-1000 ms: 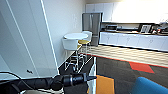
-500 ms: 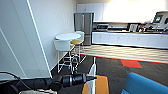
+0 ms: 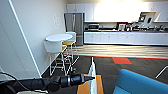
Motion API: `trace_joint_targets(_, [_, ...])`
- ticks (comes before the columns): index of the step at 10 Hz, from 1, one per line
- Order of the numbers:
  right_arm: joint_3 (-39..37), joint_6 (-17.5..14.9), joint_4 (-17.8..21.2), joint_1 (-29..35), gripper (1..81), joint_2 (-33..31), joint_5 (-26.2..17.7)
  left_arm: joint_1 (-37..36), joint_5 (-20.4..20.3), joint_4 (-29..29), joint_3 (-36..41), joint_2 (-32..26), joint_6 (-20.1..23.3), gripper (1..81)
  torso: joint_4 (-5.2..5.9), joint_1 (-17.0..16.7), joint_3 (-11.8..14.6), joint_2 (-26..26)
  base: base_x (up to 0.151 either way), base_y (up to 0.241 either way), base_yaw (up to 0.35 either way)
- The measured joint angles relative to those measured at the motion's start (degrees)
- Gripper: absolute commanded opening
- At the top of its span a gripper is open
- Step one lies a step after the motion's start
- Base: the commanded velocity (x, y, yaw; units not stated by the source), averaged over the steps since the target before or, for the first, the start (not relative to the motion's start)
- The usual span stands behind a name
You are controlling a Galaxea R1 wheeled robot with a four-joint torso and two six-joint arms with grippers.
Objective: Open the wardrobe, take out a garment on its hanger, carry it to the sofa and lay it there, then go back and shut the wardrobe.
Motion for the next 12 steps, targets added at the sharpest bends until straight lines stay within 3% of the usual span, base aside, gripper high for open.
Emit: trace_joint_targets(12, [-0.1, 0.0, 0.0, 0.2, 81.1, 0.1, 0.0, 1.8, 0.1, 1.2, 0.9, 0.3, 0.0, 1.0, 0.0, 0.0, 0.0, 0.0, 0.0, 0.0, -0.235])
